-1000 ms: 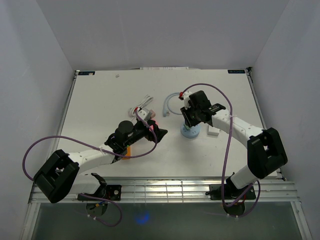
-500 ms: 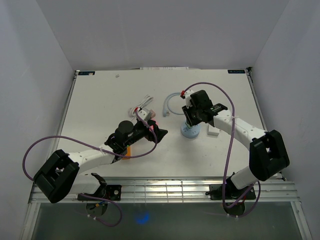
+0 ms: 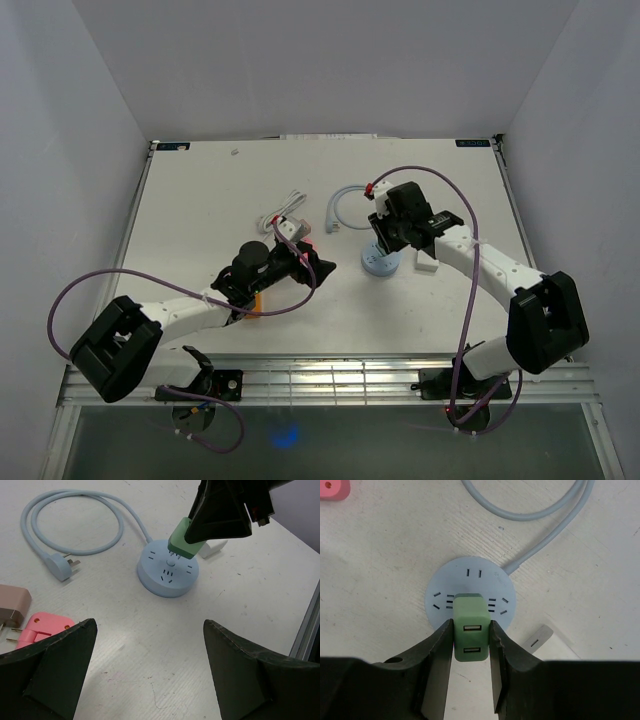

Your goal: Insert the plug

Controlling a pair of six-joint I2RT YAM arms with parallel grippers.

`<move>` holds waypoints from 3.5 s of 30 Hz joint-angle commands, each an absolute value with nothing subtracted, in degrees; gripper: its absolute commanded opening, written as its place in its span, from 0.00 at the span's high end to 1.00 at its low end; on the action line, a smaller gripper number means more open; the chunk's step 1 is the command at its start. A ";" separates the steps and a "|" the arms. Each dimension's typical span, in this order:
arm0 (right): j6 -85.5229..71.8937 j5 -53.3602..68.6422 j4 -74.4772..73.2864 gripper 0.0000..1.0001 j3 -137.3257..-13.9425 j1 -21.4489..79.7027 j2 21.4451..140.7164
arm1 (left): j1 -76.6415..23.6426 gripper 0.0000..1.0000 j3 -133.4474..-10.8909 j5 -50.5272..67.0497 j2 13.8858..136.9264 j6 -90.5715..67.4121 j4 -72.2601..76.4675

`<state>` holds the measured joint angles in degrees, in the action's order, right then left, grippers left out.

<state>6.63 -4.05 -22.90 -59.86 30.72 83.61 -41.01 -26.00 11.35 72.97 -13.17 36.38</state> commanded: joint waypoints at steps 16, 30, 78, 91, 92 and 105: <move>11.86 -1.85 -24.43 0.92 -60.12 26.46 79.98 | -41.05 0.02 -28.39 13.71 73.65 -13.27 35.77; 12.57 0.26 -23.82 0.92 -61.17 26.46 84.37 | -41.04 0.02 -28.74 13.71 73.65 -12.92 34.80; 11.25 -3.43 -22.41 0.92 -62.40 26.46 89.21 | -41.05 0.02 -29.27 14.50 73.74 -12.66 34.19; 10.11 -3.78 -21.53 0.92 -57.83 26.46 90.61 | -41.04 0.02 -29.44 14.85 73.74 -12.92 33.84; 10.02 -3.87 -21.36 0.92 -57.40 26.54 90.62 | -41.13 0.02 -29.53 14.94 73.83 -12.92 33.84; 9.14 -4.31 -21.10 0.92 -56.43 26.72 90.71 | -41.04 0.02 -29.27 14.07 74.00 -13.18 33.84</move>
<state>9.85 -3.60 -18.96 -59.16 26.55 89.32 -41.01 -27.79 14.17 74.48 -12.99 33.82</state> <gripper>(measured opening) 0.370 0.979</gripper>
